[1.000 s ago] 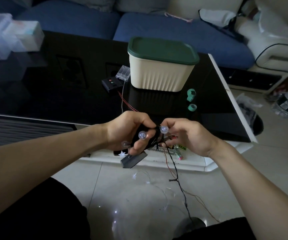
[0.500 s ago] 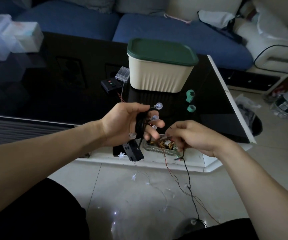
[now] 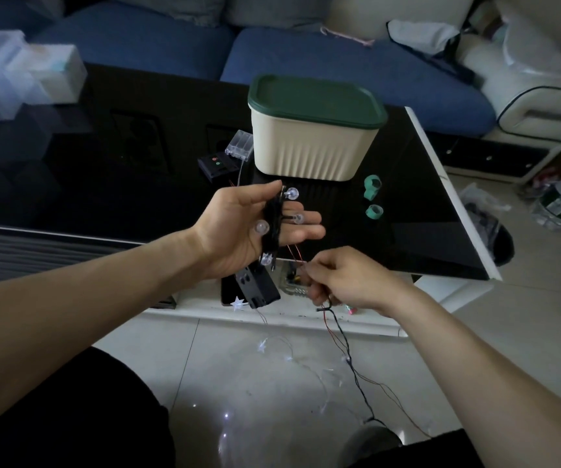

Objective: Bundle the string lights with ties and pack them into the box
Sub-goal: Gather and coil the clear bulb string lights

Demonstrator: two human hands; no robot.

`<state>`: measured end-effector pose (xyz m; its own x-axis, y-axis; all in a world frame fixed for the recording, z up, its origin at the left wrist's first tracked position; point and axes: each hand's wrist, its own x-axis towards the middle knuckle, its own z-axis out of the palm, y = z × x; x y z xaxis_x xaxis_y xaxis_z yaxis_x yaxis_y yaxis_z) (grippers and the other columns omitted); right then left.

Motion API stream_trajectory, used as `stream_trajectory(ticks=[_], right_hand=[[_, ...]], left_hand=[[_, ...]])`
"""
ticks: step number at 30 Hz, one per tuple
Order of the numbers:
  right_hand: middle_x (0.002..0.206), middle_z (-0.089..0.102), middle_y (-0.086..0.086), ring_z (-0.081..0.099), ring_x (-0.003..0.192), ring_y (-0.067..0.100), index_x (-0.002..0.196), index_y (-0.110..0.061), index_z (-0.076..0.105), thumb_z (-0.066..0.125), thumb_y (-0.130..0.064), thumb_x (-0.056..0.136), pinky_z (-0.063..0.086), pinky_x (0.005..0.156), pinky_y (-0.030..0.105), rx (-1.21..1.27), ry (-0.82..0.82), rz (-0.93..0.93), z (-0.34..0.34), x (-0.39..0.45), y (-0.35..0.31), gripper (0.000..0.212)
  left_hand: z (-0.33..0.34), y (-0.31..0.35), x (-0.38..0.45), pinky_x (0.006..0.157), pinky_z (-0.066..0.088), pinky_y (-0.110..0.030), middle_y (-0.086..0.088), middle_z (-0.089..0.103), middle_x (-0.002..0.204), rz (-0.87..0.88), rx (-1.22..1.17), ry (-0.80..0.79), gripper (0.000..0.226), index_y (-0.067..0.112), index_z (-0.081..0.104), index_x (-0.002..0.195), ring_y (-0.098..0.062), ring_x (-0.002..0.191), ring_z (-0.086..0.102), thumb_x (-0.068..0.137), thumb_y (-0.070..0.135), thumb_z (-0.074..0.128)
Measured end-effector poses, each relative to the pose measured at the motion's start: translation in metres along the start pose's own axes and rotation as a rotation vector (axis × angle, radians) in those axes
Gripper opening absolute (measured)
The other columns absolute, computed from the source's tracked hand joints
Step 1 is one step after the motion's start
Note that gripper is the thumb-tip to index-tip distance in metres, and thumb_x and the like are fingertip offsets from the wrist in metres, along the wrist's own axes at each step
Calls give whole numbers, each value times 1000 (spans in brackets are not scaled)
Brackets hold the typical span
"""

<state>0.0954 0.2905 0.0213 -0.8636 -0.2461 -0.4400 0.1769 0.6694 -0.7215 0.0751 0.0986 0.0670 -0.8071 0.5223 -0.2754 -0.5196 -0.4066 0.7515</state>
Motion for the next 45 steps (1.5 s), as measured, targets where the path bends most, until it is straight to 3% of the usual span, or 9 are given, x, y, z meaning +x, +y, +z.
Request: stream_trajectory(ticks=[5, 10, 14, 18, 24, 29, 32, 39, 45], right_hand=[[81, 72, -3, 72, 73, 8, 89, -19, 65, 45, -20, 106, 55, 69, 23, -210, -84, 24, 9, -5, -4, 26], [65, 64, -13, 65, 63, 6, 98, -18, 70, 43, -28, 105, 59, 71, 34, -272, -160, -153, 26, -24, -26, 29], [71, 59, -8, 58, 62, 9, 91, -9, 71, 48, -30, 104, 54, 64, 36, -270, -107, -226, 29, -31, -34, 34], [67, 65, -2, 55, 56, 5, 66, -20, 65, 57, -31, 100, 45, 57, 22, -269, -60, -263, 23, -35, -34, 37], [73, 73, -2, 67, 65, 8, 87, -22, 77, 71, -27, 91, 58, 68, 29, -216, -18, -291, 8, -35, -27, 10], [67, 71, -2, 62, 57, 11, 81, -22, 72, 82, -20, 80, 48, 54, 24, -120, 72, -303, -10, -37, -27, 10], [69, 73, 2, 68, 60, 13, 88, -16, 66, 87, -14, 76, 54, 58, 26, -19, 51, -328, -20, -38, -24, 24], [78, 70, 15, 62, 69, 29, 92, -11, 68, 74, -22, 85, 49, 62, 40, 118, -165, -308, -27, -33, -17, 14], [74, 60, 14, 56, 67, 23, 85, -3, 69, 63, -16, 74, 46, 68, 38, 130, -211, -182, -44, -29, -8, 18]], left_hand=[[1, -1, 3, 97, 53, -48, -39, 48, 133, 45, -110, 6, 57, -12, 37, 131, -54, 108, 61, 91, 27, 47], [-5, -13, 8, 108, 42, -54, -31, 47, 137, 13, 78, 39, 63, -6, 42, 129, -48, 110, 63, 80, 33, 55], [-14, -23, 11, 113, 34, -53, -16, 46, 116, -95, 252, -54, 46, 11, 44, 114, -45, 115, 60, 82, 40, 58], [-12, -28, 12, 88, 31, -42, -9, 41, 97, -125, 332, -125, 36, 19, 38, 97, -24, 74, 44, 83, 46, 58], [-14, -34, 18, 66, 42, -28, -10, 46, 74, -159, 521, -97, 38, 13, 50, 80, -17, 59, 45, 97, 47, 49], [-12, -38, 15, 52, 53, -28, -18, 65, 81, -256, 659, -222, 61, -6, 61, 104, -28, 59, 67, 93, 51, 41], [-12, -38, 13, 40, 45, -23, -19, 72, 93, -371, 728, -303, 64, -1, 59, 110, -25, 48, 64, 94, 58, 40], [-8, -30, 4, 36, 29, -24, -3, 70, 69, -421, 695, -414, 56, -1, 60, 98, -15, 37, 57, 100, 47, 33], [-14, -23, 1, 31, 14, -20, -5, 42, 37, -431, 638, -381, 45, 4, 60, 67, -13, 24, 31, 89, 42, 49]])
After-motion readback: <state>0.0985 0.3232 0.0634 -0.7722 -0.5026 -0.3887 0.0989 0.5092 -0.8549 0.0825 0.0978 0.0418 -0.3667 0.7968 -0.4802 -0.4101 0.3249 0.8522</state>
